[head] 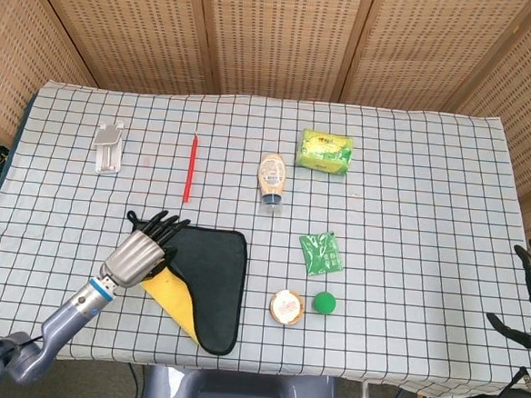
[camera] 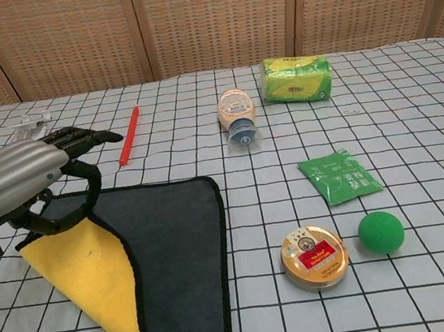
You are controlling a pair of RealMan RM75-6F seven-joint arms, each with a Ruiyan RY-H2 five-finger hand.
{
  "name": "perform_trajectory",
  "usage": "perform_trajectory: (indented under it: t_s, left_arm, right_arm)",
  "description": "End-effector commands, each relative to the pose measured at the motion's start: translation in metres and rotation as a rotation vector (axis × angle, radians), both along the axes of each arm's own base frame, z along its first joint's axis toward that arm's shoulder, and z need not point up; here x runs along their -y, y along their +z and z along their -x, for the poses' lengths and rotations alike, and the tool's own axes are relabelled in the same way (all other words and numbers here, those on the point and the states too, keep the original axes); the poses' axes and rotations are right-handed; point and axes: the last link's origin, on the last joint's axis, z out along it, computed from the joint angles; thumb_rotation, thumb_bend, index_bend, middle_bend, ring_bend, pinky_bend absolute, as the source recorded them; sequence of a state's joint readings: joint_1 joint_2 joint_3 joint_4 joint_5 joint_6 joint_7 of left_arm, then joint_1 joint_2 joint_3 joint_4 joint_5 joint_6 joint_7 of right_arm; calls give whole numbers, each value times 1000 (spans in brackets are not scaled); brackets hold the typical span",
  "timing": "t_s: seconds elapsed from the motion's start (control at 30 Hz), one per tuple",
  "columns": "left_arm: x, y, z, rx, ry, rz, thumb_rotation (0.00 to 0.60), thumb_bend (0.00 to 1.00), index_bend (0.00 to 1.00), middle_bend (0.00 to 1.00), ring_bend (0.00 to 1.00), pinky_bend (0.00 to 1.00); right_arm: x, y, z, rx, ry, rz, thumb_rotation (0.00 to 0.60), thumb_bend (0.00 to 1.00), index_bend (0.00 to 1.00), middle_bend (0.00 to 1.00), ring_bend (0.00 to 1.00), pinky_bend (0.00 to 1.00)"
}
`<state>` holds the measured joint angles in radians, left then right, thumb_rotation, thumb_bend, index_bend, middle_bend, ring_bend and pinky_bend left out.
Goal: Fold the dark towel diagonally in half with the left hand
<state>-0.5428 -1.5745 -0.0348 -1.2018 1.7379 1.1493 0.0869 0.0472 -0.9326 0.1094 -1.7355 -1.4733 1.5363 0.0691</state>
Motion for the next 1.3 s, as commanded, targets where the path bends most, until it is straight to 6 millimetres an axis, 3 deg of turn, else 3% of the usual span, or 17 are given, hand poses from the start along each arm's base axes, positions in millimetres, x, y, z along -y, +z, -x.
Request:
perform_trajectory:
  t_s: [0.03, 0.67, 1.3]
  left_arm:
    - [-14, -11, -11, -37, -31, 1, 600, 481, 659, 0, 0, 0]
    - [-62, -50, -52, -118, -118, 8, 600, 479, 665, 0, 0, 0]
    - [-82, -67, -75, -92, -142, 36, 600, 475, 665, 0, 0, 0]
  right_arm:
    - [2, 2, 3, 4, -13, 5, 600, 0, 0, 0, 0, 0]
    - [9, 9, 15, 18, -63, 28, 600, 0, 0, 0, 0, 0]
    - [12, 10, 20, 15, -84, 34, 600, 0, 0, 0, 0, 0]
